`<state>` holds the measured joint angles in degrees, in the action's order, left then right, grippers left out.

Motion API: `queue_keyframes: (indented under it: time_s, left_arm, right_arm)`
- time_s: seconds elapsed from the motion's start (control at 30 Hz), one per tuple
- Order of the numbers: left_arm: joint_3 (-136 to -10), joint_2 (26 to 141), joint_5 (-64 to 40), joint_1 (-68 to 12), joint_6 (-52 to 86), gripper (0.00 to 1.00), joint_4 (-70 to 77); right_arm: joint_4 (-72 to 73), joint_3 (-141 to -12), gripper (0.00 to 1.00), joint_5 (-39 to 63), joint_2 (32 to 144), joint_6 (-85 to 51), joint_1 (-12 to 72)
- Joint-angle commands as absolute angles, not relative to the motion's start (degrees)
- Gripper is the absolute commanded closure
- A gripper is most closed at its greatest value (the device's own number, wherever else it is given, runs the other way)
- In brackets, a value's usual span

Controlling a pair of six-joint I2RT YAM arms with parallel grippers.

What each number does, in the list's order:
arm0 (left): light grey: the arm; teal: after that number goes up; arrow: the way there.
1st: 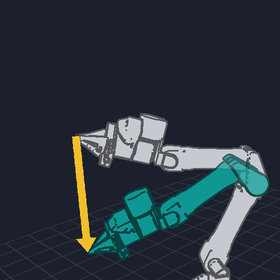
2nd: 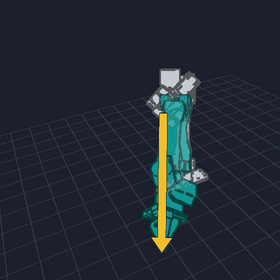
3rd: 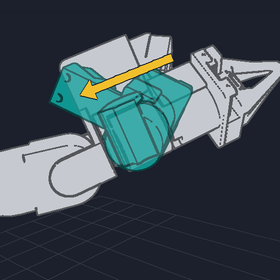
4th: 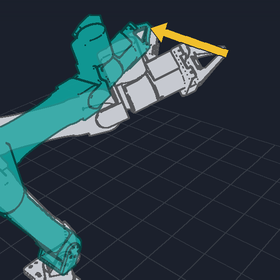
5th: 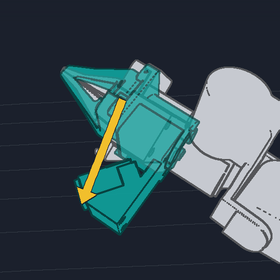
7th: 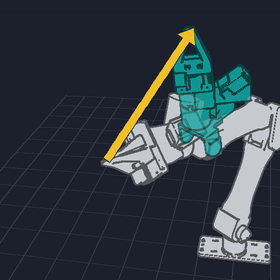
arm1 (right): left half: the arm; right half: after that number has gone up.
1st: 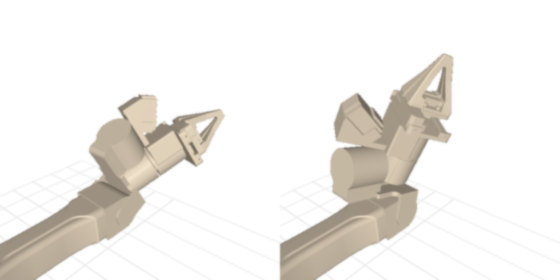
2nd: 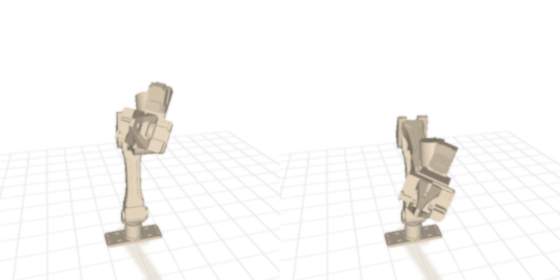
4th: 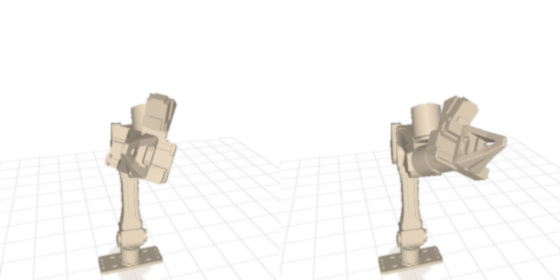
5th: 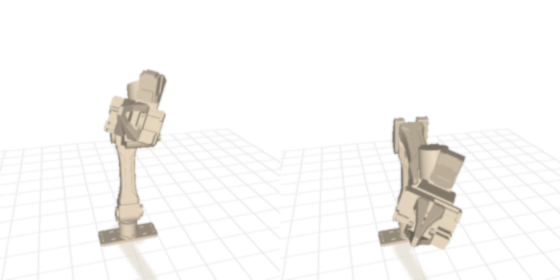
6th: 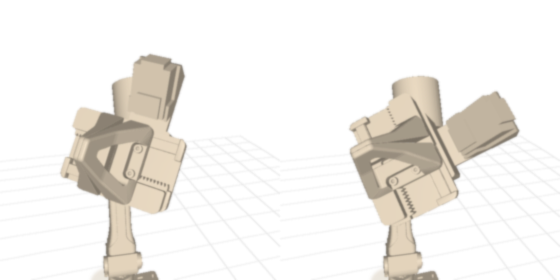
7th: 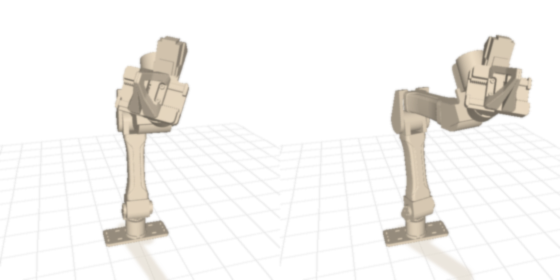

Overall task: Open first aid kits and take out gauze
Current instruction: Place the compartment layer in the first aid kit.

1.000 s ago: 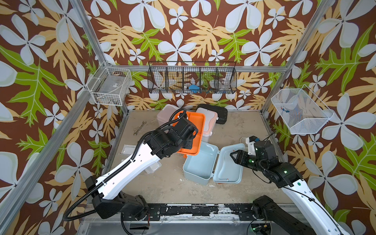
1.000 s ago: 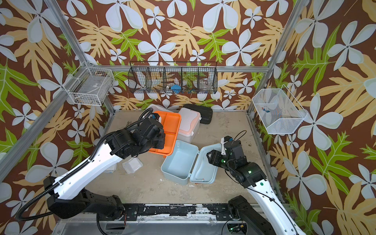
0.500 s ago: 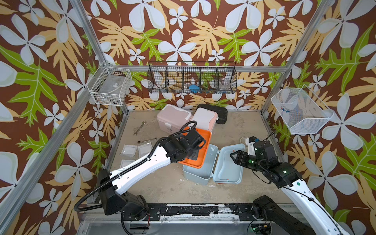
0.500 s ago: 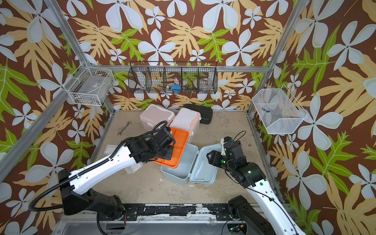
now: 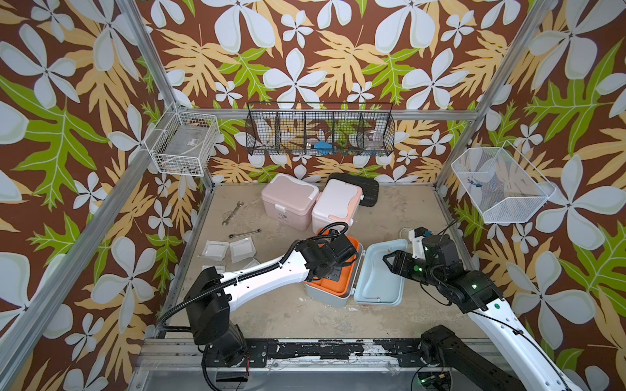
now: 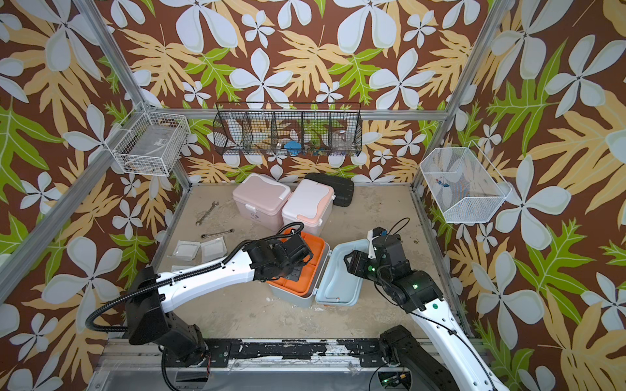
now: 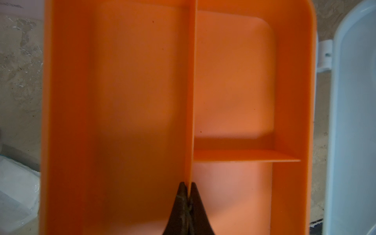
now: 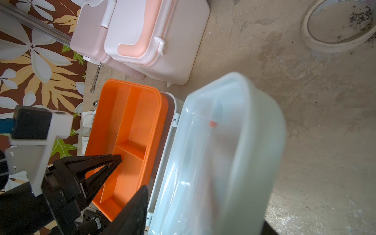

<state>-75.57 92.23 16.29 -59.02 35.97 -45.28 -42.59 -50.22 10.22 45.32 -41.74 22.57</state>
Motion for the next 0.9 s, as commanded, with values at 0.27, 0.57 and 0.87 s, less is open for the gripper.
queue_keyframes:
  time_s: [0.27, 0.57, 0.87]
  left_arm:
    - [-75.39, 93.22, 13.03, -60.66, 37.76, 1.0, -41.04]
    - [-75.51, 92.1, 12.36, -60.68, 37.82, 1.0, -41.0]
    - [-73.73, 93.78, 15.22, -60.65, 38.63, 1.0, -42.64]
  right_arm:
    - [-41.92, -50.36, 0.37, 10.13, 45.66, -41.66, 22.64]
    - [-41.84, -50.49, 0.37, 10.37, 45.68, -41.59, 22.67]
    - [-42.01, -50.36, 0.37, 10.28, 45.46, -41.6, 22.66]
